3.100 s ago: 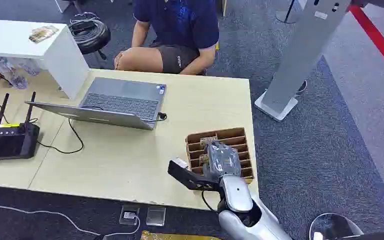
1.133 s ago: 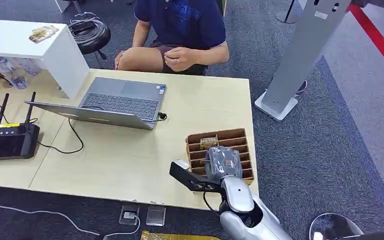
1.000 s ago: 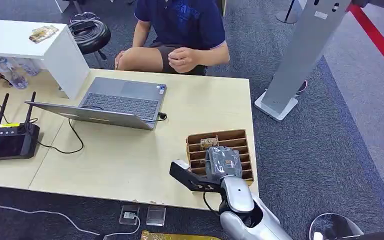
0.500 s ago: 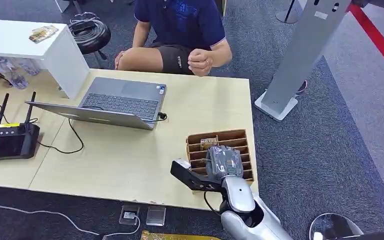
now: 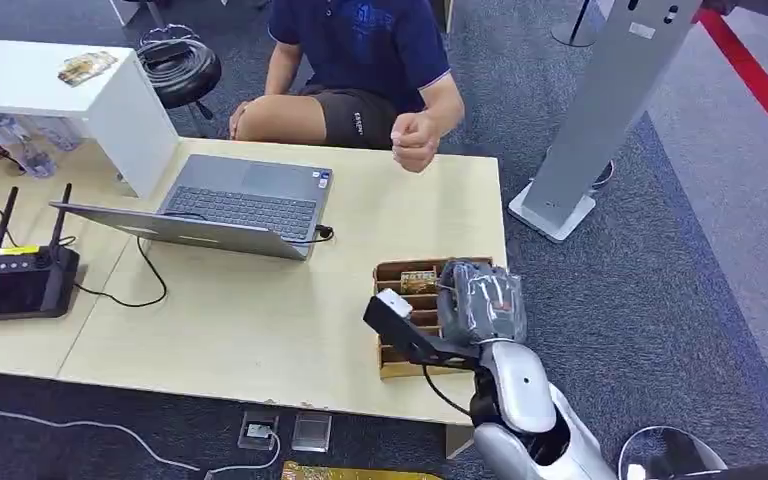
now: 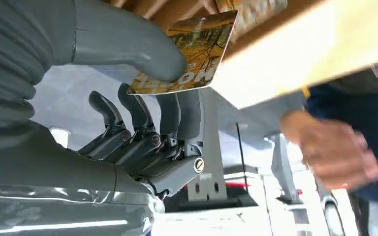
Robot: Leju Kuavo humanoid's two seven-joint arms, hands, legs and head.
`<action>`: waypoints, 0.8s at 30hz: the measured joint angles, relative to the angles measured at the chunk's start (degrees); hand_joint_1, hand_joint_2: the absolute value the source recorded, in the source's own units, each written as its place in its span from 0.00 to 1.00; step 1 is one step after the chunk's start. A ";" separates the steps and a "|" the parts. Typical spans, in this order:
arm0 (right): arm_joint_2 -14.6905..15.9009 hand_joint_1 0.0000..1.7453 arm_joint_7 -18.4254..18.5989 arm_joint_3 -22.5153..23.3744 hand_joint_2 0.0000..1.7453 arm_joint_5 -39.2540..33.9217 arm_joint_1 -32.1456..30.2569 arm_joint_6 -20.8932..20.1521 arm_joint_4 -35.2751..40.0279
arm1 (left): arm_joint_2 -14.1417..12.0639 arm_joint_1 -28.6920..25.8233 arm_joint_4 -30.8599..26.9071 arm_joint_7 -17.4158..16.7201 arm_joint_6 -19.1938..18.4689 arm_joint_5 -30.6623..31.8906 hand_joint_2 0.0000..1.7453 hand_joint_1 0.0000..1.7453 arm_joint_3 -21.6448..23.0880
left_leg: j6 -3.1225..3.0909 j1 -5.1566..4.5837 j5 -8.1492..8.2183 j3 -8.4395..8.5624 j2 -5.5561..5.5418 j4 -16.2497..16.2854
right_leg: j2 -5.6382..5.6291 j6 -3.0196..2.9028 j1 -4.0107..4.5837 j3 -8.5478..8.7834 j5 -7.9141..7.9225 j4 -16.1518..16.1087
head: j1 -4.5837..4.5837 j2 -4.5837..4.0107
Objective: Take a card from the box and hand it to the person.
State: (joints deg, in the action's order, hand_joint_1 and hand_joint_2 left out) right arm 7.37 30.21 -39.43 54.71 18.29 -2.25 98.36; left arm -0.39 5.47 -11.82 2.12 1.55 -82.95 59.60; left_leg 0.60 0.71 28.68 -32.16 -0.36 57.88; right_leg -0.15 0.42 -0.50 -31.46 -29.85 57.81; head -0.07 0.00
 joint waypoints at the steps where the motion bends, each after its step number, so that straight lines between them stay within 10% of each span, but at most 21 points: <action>1: 0.13 0.86 -0.02 0.31 1.00 -0.04 0.21 0.02 0.74 | 0.00 0.01 0.00 0.02 0.00 0.00 0.00 0.00 0.00 | 0.00 0.00 0.00 0.00 0.00 0.00 | 0.00 0.00 0.00 0.00 0.00 0.00 | -0.02 0.00; 13: -0.59 0.86 -6.47 1.88 1.00 -3.30 9.62 5.90 -3.00 | 0.00 0.19 0.00 -0.26 -0.17 1.24 0.00 0.00 0.02 | -0.01 0.00 -0.02 -0.03 -0.06 0.00 | 0.05 0.00 0.00 0.05 0.00 0.03 | -0.02 0.00; 24: -5.47 0.86 -13.00 1.48 1.00 -0.05 19.99 13.08 -23.13 | 0.02 0.53 0.00 -0.92 0.09 1.44 0.00 0.00 0.28 | -0.01 0.00 -0.03 -0.09 -0.08 -0.01 | 0.04 0.00 0.00 -0.01 0.00 0.07 | -0.04 0.00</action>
State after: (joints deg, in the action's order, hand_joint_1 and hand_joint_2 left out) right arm 1.90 17.20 -37.94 54.66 38.28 10.83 75.23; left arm -0.37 5.99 -11.82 1.20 1.64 -81.50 59.89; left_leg 0.59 0.72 28.65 -32.25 -0.44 57.87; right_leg -0.10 0.42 -0.50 -31.48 -29.85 57.88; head -0.11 0.00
